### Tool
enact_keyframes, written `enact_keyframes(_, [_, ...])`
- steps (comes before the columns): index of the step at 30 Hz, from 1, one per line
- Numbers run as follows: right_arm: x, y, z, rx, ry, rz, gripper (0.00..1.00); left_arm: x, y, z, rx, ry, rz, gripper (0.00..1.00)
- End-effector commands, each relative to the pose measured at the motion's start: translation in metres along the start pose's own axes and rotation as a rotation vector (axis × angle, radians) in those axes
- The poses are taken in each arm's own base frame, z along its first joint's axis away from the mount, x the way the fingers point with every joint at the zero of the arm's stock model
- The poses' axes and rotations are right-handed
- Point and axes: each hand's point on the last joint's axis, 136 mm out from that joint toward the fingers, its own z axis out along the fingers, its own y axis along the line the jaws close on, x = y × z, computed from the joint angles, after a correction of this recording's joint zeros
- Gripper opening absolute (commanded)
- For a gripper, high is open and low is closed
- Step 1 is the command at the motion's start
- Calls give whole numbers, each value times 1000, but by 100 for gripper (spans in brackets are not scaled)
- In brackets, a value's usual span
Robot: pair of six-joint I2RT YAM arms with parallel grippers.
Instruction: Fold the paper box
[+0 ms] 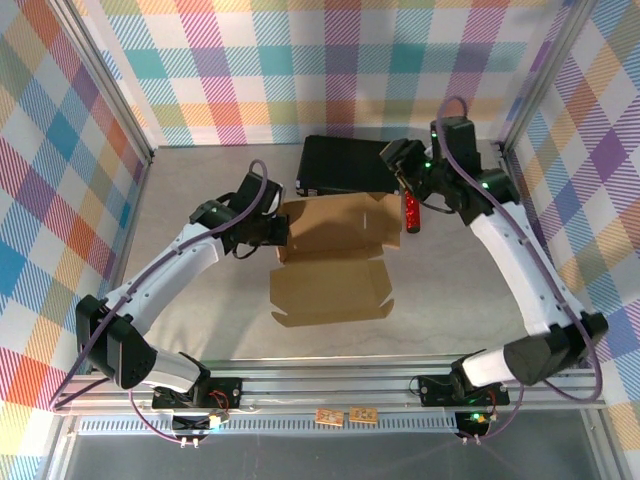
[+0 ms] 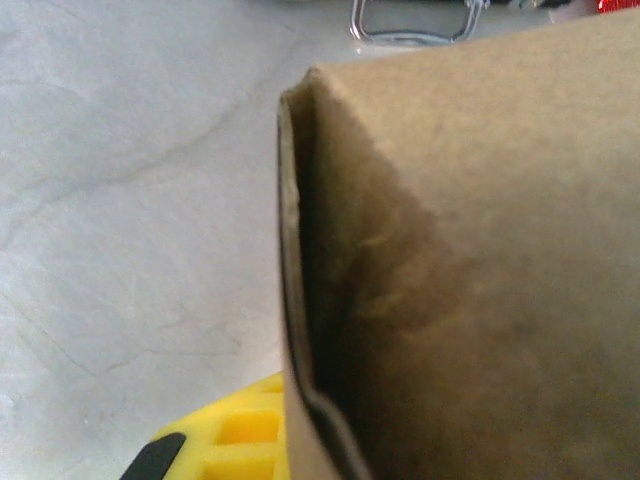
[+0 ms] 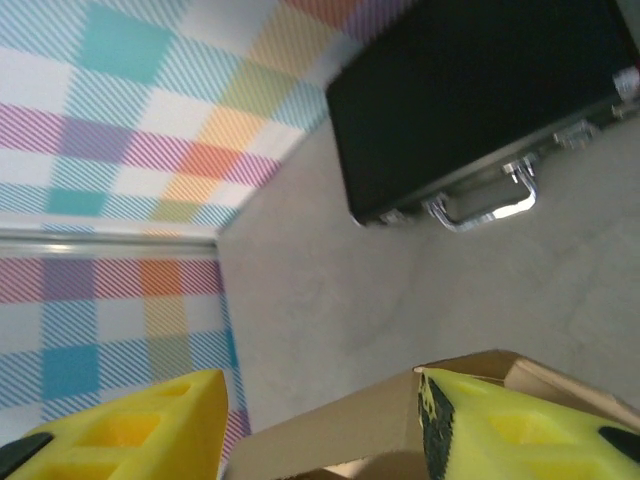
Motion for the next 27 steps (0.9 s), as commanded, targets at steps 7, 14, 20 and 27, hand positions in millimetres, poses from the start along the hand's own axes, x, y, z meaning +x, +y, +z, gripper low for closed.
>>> enact_keyframes(7, [31, -18, 26, 117, 160, 4, 53, 6, -1, -12, -14, 24, -22, 0])
enact_keyframes(14, [48, -25, 37, 151, 194, 17, 52, 8, -1, -13, -21, 23, -16, 0])
enact_keyframes(20, [55, -32, 38, 180, 208, 30, 49, 3, -2, -14, -21, 13, -15, 0])
enact_keyframes(27, [67, -38, 49, 183, 245, 70, 49, 0, -6, -14, -13, 7, -9, 0])
